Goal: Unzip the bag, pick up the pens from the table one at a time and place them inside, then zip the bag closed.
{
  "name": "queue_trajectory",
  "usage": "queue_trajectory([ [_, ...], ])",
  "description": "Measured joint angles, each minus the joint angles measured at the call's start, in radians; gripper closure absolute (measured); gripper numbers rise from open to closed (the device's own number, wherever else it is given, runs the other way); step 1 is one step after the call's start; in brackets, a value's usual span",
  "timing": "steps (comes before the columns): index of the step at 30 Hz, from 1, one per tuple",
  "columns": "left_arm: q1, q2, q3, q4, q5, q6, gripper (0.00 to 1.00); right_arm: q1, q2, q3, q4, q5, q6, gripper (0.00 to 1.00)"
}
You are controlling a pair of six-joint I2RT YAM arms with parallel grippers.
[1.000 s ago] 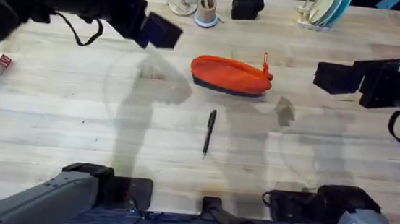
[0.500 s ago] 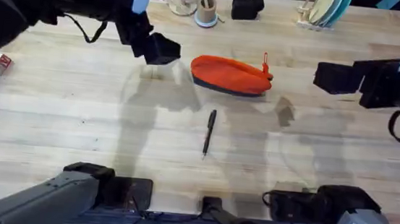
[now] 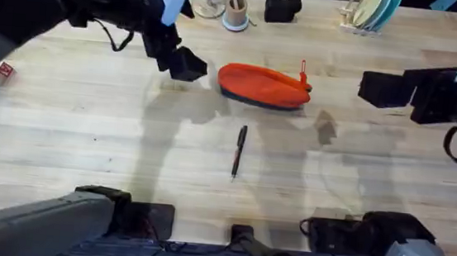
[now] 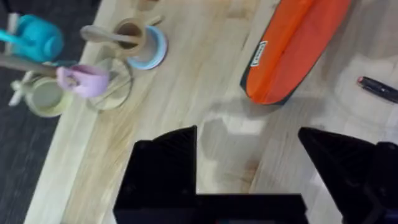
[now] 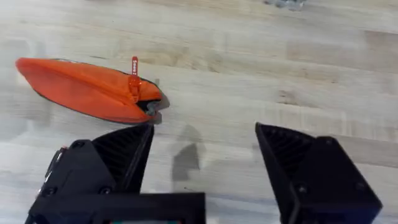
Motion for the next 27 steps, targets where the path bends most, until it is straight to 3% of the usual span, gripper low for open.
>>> queue_trajectory([
  [7, 0.034, 0.091, 0.000, 0.014, 0.132, 0.082, 0.008, 0.000, 0.000, 0.000, 0.000, 0.000, 0.000, 0.005],
  [14, 0.095, 0.211, 0.000, 0.110, 0.294, 0.111, 0.008, 0.000, 0.000, 0.000, 0.000, 0.000, 0.000, 0.005],
  [20, 0.083, 0.303, 0.000, 0.129, 0.423, 0.117, 0.008, 0.000, 0.000, 0.000, 0.000, 0.000, 0.000, 0.005],
  [27, 0.062, 0.381, 0.000, 0.131, 0.466, 0.118, 0.007, 0.000, 0.000, 0.000, 0.000, 0.000, 0.000, 0.005],
])
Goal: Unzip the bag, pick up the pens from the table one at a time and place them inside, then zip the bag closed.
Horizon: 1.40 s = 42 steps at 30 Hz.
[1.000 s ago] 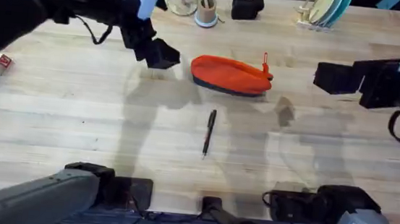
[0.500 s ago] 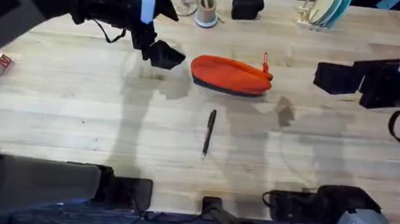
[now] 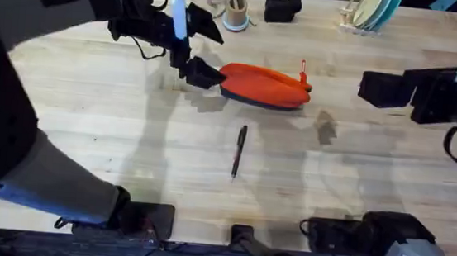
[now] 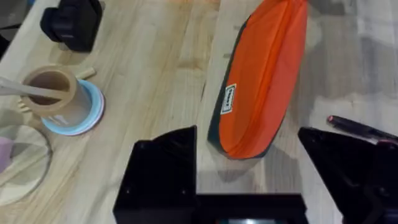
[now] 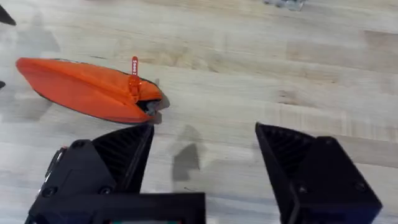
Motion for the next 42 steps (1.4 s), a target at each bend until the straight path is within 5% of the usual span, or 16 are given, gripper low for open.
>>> queue_trajectory([
  [19, -0.050, 0.087, 0.000, 0.012, 0.006, 0.000, 0.007, 0.000, 0.000, 0.000, 0.000, 0.000, 0.000, 0.005],
  [22, -0.050, 0.090, 0.000, 0.019, 0.006, 0.000, 0.152, 0.000, 0.000, 0.000, 0.000, 0.000, 0.000, 0.005],
  [25, -0.050, 0.090, 0.000, 0.026, 0.006, 0.000, 0.469, 0.000, 0.000, 0.000, 0.000, 0.000, 0.000, 0.005],
  [28, -0.050, 0.090, 0.000, 0.027, 0.006, 0.001, 0.895, 0.000, 0.000, 0.000, 0.000, 0.000, 0.000, 0.004],
  [29, -0.052, 0.091, 0.000, 0.028, 0.005, 0.004, 0.940, 0.000, 0.000, 0.000, 0.000, 0.000, 0.000, 0.004],
  [42, -0.052, 0.091, 0.000, 0.028, 0.003, 0.003, 0.956, 0.000, 0.004, 0.000, 0.007, -0.004, 0.163, 0.005],
])
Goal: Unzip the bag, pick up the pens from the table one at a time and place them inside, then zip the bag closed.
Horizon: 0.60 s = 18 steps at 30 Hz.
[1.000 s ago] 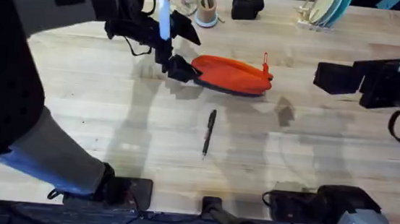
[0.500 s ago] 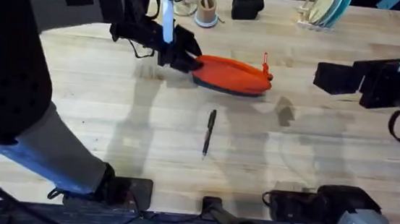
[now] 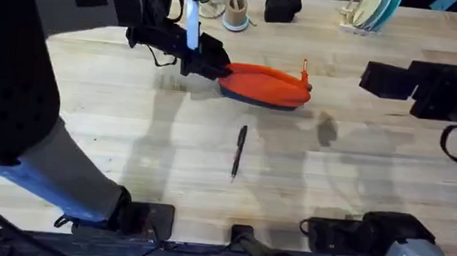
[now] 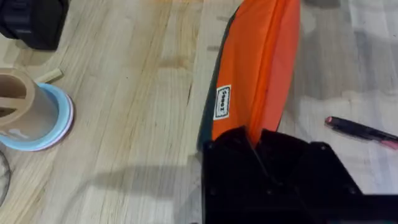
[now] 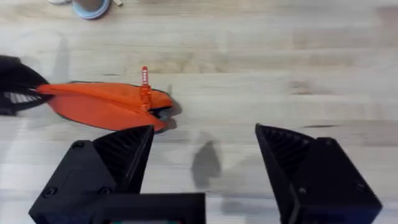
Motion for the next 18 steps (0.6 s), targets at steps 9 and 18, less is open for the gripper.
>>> queue_trajectory([
  [9, 0.000, 0.000, 0.000, 0.000, 0.000, 0.000, 0.957, 0.000, 0.133, 0.002, 0.018, -0.173, 0.085, 0.004],
  [18, 0.000, 0.000, 0.000, 0.000, 0.000, 0.000, 0.957, 0.000, 0.287, 0.002, 0.126, -0.352, 0.143, 0.005],
])
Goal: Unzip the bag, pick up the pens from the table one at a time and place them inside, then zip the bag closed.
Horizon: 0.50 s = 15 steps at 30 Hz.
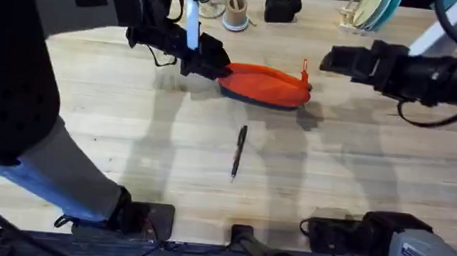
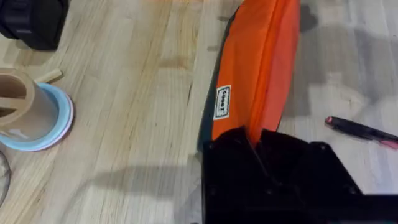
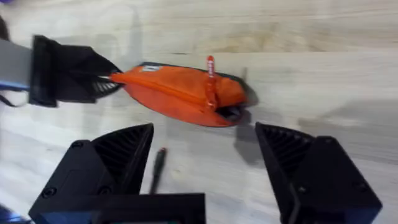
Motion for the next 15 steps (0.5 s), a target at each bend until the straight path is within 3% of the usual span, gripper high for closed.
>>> queue_trajectory([
  [6, 0.000, 0.000, 0.000, 0.000, 0.000, 0.000, 0.957, 0.001, 0.077, 0.000, 0.031, -0.058, 0.088, 0.005],
  [15, 0.000, 0.000, 0.000, 0.000, 0.000, 0.000, 0.958, 0.050, 0.153, 0.000, 0.077, -0.070, 0.062, 0.004],
])
